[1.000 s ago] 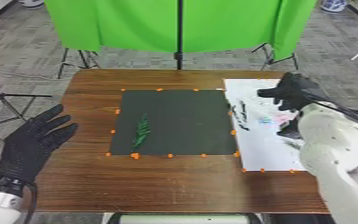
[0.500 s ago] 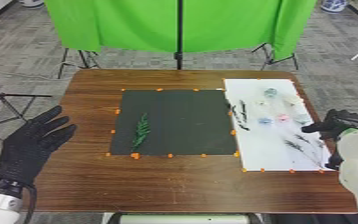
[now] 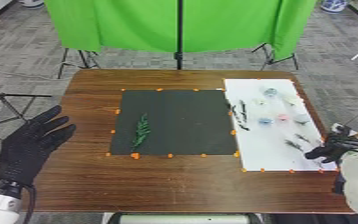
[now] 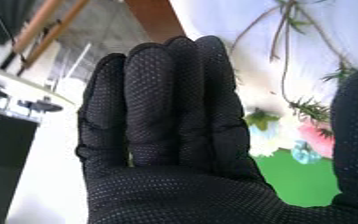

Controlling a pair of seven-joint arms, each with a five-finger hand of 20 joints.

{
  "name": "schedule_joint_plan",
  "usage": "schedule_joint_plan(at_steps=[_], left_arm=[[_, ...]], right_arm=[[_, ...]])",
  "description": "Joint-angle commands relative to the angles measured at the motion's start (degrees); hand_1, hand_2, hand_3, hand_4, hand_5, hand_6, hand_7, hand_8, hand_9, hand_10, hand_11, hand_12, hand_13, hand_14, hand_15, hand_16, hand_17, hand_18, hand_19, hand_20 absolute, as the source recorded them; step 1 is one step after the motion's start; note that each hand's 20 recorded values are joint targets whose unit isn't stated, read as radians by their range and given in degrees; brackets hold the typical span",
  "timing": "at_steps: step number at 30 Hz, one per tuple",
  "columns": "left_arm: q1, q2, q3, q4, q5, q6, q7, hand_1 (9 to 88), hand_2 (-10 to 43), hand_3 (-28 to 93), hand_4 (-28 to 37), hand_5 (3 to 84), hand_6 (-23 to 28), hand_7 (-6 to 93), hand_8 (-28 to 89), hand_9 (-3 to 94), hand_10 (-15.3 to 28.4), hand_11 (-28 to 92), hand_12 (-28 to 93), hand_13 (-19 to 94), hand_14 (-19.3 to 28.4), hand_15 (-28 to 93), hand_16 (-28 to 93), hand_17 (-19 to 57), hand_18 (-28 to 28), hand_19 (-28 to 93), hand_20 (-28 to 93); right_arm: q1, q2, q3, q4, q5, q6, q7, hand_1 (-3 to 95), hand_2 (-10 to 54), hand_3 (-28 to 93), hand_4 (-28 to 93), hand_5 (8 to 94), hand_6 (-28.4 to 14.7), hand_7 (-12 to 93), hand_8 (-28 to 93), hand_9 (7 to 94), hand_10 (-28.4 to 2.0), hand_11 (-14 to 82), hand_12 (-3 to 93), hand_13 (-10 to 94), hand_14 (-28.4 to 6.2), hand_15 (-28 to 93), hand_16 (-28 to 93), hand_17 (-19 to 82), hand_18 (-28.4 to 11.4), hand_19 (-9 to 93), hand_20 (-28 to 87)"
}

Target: Arrange flowers

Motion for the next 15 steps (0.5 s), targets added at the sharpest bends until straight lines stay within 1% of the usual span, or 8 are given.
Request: schedule_joint_plan(at_steps=[1,5,8,10,12,13,14,15], left_arm=[[0.67,0.18,0.17,0.27,-0.14,0.48,-0.28,25.2,-3.7,71,-25.6,38.0,2.8,20.4,-10,32.5,13.2,28,13,28,16.3,37,-2,-7.3,22.4,49,5],[1.04,0.11,0.18,0.14,-0.16,0.59,-0.05,25.2,-3.7,71,-25.7,38.0,2.7,20.5,-10,32.5,13.2,28,13,28,16.3,37,-2,-7.3,22.4,49,5],[1.30,0.01,0.20,0.05,-0.16,0.68,0.08,25.2,-3.7,71,-25.6,38.0,2.7,20.5,-10,32.6,13.2,28,13,28,16.3,37,-2,-7.3,22.4,49,5],[1.30,0.02,0.34,0.05,-0.17,0.79,0.13,25.1,-3.8,71,-25.6,38.0,2.8,20.5,-10,32.7,13.2,28,13,28,16.3,37,-2,-7.3,22.4,48,5],[1.38,-0.02,0.40,0.05,-0.17,0.84,0.17,25.1,-3.9,71,-25.6,38.0,2.8,20.6,-10,32.7,13.2,28,13,28,16.3,37,-2,-7.3,22.4,49,5],[1.37,-0.01,0.40,0.06,-0.16,0.83,0.23,25.1,-3.9,71,-25.6,38.0,2.8,20.6,-10,32.7,13.2,28,13,28,16.3,37,-2,-7.3,22.4,48,5],[1.28,0.02,0.39,0.05,-0.15,0.90,0.12,25.1,-3.9,71,-25.6,38.1,2.8,20.6,-10,32.7,13.2,28,13,28,16.3,37,-2,-7.3,22.4,48,5],[1.37,0.02,0.39,0.04,-0.17,0.95,0.26,25.2,-3.8,71,-25.7,38.0,2.8,20.6,-10,32.7,13.2,28,13,28,16.3,37,-2,-7.3,22.4,48,5]], right_arm=[[-1.05,-0.08,-2.48,2.87,-4.64,4.17,-1.63,16.9,-9.5,73,-28,53.6,-5.0,56,-22,62.9,-13.0,53.1,27.4,62,-10.0,73,21,29,-19.8,82,29],[-0.89,-0.19,-3.42,3.91,-4.55,4.13,-1.25,21.6,-9.5,73,-28,56.3,-3.5,58,-22,65.8,-11.8,52.9,27.9,65,-8.9,72,21,30,-19.5,83,29],[-1.08,-0.45,-3.99,4.95,-4.45,4.73,-2.00,28.4,-9.5,70,-28,59.4,-1.8,58,-22,69.6,-10.6,52.5,28.2,67,-8.3,72,22,31,-19.2,83,29],[-1.18,-0.80,-3.99,5.59,-2.80,5.37,-2.51,35.7,-9.5,66,-28,62.6,-0.2,59,-23,73.1,-9.3,52.3,28.5,69,-7.5,72,23,32,-18.8,83,29],[-1.37,-1.28,-3.61,6.13,-1.82,5.66,-4.52,41.6,-9.5,61,-28,64.6,0.9,59,-5,76.6,-8.5,51.8,29.0,72,-7.1,71,24,32,-18.6,84,29],[-1.34,-1.37,-3.65,6.25,-0.68,5.67,-4.49,44.5,-9.5,60,-28,66.4,1.4,59,0,79.3,-7.9,51.4,29.4,74,-6.9,71,25,33,-18.4,84,29],[-1.44,-1.66,-3.43,6.32,0.63,5.55,-4.60,45.7,-9.5,61,-28,68.4,1.7,60,1,81.1,-7.7,50.9,29.7,75,-6.8,71,26,33,-18.1,84,29],[-1.47,-2.07,-2.92,6.47,1.30,5.15,-5.90,46.0,-9.5,66,-28,71.3,2.1,61,1,83.7,-7.4,50.4,30.2,77,-6.6,71,26,34,-17.9,84,29]])
